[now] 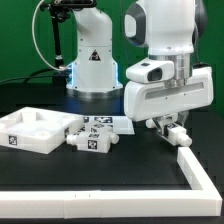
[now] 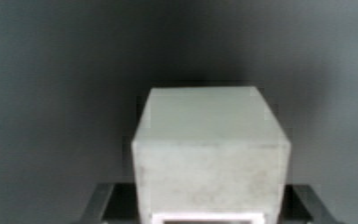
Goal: Assemble one leg
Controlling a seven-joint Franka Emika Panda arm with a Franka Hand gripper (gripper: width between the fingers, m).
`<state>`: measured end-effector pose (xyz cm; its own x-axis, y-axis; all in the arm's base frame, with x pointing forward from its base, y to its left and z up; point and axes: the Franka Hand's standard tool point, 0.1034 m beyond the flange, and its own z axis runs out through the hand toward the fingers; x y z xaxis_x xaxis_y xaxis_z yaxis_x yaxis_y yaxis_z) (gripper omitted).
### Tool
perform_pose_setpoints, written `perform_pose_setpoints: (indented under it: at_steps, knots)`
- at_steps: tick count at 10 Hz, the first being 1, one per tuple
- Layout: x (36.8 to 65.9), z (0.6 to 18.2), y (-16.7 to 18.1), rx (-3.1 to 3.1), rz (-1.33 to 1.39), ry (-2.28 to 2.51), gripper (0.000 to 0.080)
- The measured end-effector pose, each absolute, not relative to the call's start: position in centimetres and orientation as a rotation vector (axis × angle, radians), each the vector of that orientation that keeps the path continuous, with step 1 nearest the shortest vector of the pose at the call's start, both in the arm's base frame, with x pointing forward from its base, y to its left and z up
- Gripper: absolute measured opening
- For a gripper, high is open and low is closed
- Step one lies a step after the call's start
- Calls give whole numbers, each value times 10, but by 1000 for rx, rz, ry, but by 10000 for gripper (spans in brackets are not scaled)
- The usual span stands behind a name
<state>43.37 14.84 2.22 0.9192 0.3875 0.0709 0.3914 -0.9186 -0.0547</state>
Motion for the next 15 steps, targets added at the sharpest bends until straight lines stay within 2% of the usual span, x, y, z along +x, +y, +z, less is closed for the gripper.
perform_pose_setpoints:
  at_steps: [2, 3, 4, 5, 6, 7, 10, 11, 15]
  knots:
    - [423, 12, 155, -3007, -84, -605, 284]
    - [424, 13, 155, -3007, -85, -606, 335]
    - [423, 12, 155, -3007, -84, -607, 470]
    - [423, 12, 155, -3007, -83, -607, 470]
    - [424, 12, 154, -3007, -84, -612, 608]
    - [424, 20, 140, -3005, -46, -676, 637]
    - [445, 76, 76, -2976, -12, -896, 647]
    - [449, 76, 64, -2970, -21, -918, 648]
    - [446, 72, 68, -2974, -8, -896, 648]
